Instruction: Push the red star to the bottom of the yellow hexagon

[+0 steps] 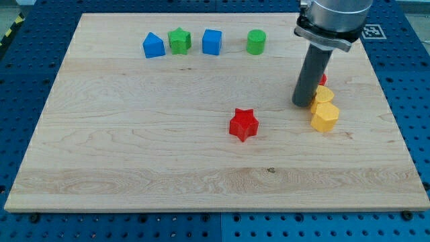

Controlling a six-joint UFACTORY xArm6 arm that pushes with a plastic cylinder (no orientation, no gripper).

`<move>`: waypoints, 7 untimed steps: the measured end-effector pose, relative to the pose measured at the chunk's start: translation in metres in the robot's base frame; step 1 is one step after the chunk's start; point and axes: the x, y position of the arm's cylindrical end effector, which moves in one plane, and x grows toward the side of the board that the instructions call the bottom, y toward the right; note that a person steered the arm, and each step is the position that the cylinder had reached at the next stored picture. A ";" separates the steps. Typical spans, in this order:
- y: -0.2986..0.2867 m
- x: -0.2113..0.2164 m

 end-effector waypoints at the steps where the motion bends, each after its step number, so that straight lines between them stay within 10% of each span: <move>1: -0.067 0.000; 3: -0.175 0.019; 7: -0.106 0.048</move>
